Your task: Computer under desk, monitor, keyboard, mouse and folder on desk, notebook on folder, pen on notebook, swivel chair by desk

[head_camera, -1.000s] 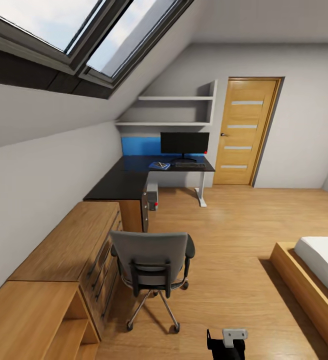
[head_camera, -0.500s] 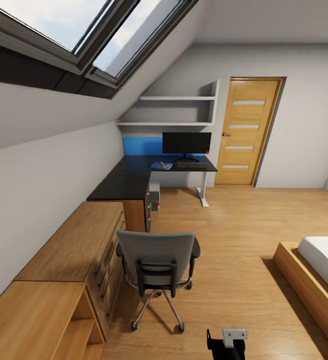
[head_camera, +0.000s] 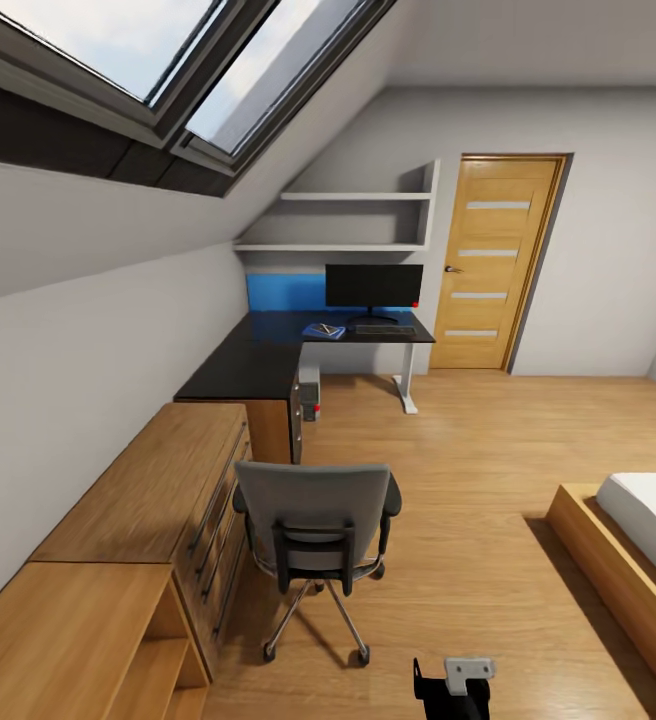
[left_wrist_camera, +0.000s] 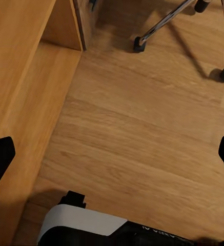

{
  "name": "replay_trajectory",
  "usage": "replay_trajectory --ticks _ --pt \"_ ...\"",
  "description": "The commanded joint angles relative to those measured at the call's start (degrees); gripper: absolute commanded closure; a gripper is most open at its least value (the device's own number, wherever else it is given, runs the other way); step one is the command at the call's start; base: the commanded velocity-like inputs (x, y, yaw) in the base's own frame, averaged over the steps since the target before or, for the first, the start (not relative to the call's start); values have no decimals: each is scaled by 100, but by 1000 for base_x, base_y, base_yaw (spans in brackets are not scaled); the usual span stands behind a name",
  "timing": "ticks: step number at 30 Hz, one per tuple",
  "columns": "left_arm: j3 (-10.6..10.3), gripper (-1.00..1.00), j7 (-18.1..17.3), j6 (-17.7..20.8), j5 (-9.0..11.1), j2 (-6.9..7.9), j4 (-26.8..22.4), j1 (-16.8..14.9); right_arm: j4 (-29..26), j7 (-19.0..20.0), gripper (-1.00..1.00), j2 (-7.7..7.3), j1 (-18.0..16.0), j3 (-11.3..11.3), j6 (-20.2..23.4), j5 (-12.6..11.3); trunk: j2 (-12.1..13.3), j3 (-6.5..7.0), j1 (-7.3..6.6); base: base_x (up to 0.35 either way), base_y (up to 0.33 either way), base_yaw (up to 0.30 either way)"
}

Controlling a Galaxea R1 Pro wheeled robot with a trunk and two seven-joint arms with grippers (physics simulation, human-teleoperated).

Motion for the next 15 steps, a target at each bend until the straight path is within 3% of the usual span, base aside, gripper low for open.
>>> replay_trajectory --ticks 1,4,15 --pt "-52 -100 34 216 36 -36 2 -6 10 -24 -100 1 -7 49 -16 -21 -54 -31 26 0 0 0" --pt "-55 -100 21 585 21 -45 3 -6 10 -23 -100 0 -7 49 -13 -20 -175 -85 92 0 0 0" --pt "-48 -100 -3 755 29 -40 -2 -6 10 -21 -100 44 -7 58 -7 -33 -616 -283 333 0 0 0"
